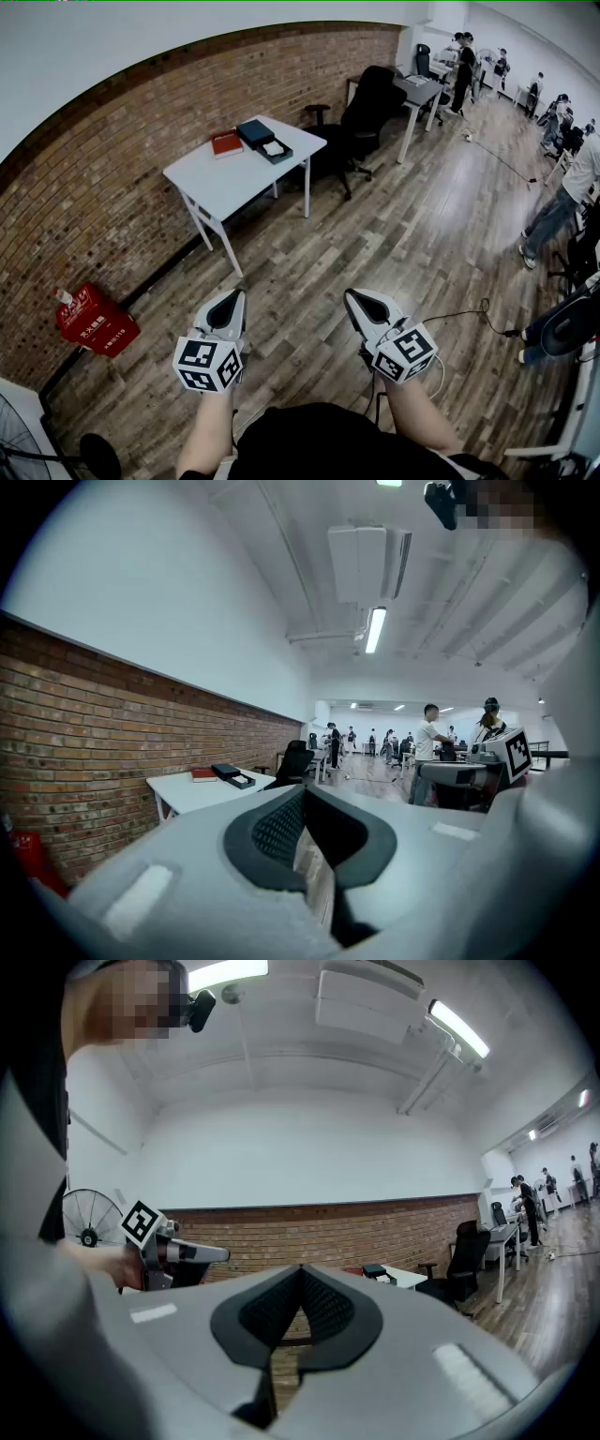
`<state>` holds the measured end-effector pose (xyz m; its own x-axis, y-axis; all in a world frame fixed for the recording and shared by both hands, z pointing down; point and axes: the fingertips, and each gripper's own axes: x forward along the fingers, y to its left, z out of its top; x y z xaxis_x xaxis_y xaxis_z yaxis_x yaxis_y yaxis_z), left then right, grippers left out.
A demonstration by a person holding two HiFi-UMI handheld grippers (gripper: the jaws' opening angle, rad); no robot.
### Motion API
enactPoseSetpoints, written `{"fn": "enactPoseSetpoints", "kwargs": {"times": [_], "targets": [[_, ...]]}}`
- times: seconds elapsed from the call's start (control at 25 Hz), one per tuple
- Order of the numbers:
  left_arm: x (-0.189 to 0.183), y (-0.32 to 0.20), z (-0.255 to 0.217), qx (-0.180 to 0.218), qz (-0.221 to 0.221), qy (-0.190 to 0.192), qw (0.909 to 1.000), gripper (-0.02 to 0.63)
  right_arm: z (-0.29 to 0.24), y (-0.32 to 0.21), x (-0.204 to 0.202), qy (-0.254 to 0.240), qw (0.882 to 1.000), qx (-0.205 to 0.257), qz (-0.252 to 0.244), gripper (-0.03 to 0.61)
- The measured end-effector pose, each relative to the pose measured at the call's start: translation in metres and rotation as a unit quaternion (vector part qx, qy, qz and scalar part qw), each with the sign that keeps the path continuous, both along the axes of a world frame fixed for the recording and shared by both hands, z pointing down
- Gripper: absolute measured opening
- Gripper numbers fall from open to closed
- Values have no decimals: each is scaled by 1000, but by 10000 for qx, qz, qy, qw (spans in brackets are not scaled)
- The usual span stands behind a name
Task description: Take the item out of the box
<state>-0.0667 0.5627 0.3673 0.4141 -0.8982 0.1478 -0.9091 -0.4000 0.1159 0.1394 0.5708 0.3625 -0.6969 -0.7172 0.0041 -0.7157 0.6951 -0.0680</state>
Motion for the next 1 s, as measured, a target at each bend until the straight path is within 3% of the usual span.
{"fn": "enactPoseSetpoints", "kwargs": {"times": [0.48, 0.6, 0.84, 1.0], "targets": [[43, 11, 7, 3, -36, 68, 10000, 2, 15, 4, 72, -194, 9994, -261, 101, -2], [42, 8, 15, -153, -151, 157, 9996, 2, 23, 8, 72, -348, 9979, -516, -156, 0], [73, -18, 35, -283, 286, 187, 9990, 2, 49, 1, 63, -371, 9942, -889, -474, 0], [67, -55, 44, -369, 368, 348, 9980, 2, 64, -20, 50, -232, 9918, -1088, -622, 0]]}}
